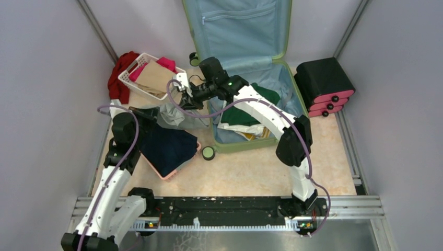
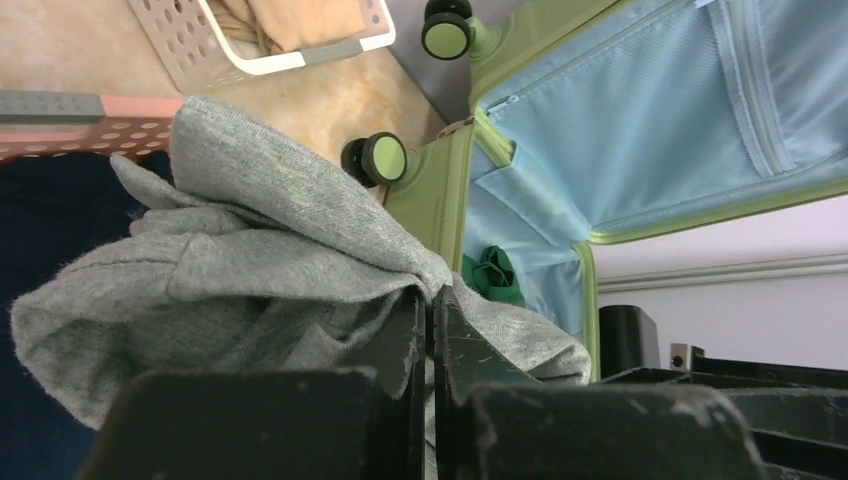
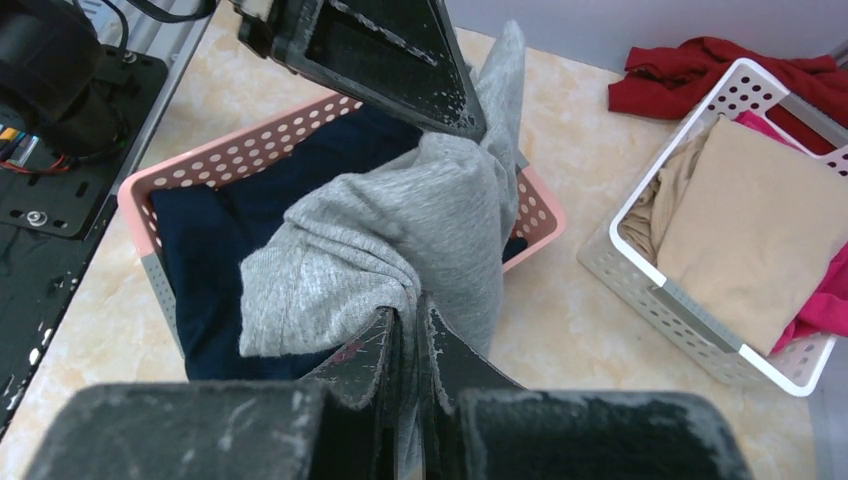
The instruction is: Open, take out, and arrange the luggage
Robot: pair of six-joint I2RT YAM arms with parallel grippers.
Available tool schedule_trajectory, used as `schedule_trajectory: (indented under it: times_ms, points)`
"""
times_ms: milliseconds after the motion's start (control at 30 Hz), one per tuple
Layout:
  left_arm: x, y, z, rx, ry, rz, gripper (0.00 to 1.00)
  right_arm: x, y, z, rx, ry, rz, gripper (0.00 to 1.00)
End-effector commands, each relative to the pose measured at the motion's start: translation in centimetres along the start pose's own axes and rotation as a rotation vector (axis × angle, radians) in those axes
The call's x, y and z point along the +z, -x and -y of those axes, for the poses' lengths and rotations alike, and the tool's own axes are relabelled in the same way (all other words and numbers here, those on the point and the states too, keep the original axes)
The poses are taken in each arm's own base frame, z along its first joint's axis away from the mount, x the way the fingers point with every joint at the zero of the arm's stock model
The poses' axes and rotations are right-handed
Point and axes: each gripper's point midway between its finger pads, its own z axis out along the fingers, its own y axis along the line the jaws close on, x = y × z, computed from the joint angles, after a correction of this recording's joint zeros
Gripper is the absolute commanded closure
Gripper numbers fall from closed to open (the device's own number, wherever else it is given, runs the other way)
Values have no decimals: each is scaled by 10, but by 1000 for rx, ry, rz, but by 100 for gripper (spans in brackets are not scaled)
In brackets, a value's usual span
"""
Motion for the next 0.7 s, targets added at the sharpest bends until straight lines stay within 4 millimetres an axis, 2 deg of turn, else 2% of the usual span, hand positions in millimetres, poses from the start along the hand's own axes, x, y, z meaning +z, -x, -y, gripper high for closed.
schedule_trajectory:
  times_ms: [0, 267, 433, 533, 667]
  points:
    - [2, 15, 25, 5, -72, 12, 100, -5, 40, 9, -93, -35, 77, 100]
    - [-11, 14, 1, -2, -22, 14, 100, 15, 18, -22, -87, 48, 39, 100]
    - [-22, 14, -11, 10, 12, 25, 100, 29, 15, -42, -88, 98, 31, 100]
    - [-26, 4, -27, 9, 53, -3, 100, 38, 9, -52, -91, 119, 16, 100]
    - [-30, -11, -49, -14, 95, -33, 100, 49, -9, -65, -83, 142, -17, 100]
